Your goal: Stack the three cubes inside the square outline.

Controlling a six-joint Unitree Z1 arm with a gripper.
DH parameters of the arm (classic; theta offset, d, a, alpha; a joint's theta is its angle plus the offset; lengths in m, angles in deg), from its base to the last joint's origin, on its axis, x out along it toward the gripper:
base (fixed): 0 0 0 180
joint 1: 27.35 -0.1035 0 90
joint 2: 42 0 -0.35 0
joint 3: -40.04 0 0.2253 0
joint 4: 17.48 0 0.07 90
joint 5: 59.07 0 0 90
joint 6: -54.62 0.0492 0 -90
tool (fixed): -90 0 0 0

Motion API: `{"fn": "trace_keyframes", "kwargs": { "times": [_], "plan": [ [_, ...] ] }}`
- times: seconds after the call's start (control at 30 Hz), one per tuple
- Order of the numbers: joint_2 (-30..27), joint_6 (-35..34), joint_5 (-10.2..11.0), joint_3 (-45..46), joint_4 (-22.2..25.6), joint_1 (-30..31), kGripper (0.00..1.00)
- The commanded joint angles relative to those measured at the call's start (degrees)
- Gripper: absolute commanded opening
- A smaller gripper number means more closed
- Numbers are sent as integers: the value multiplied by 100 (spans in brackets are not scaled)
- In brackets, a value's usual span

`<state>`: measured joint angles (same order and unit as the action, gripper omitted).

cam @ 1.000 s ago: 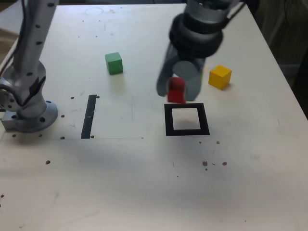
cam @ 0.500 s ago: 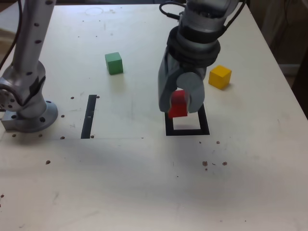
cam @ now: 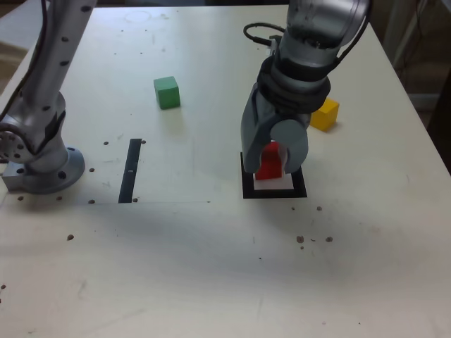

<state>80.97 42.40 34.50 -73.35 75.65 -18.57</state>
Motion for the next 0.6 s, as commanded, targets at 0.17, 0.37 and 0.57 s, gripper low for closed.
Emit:
{"fn": "trace_keyframes", "kwargs": {
  "times": [0.17,0.37,0.57],
  "plan": [
    [111,52,28,33,-38,-62,31],
    [130,122,66,39,-90,-78,36],
    [149,174,69,84,-167,-79,50]
  ]
}}
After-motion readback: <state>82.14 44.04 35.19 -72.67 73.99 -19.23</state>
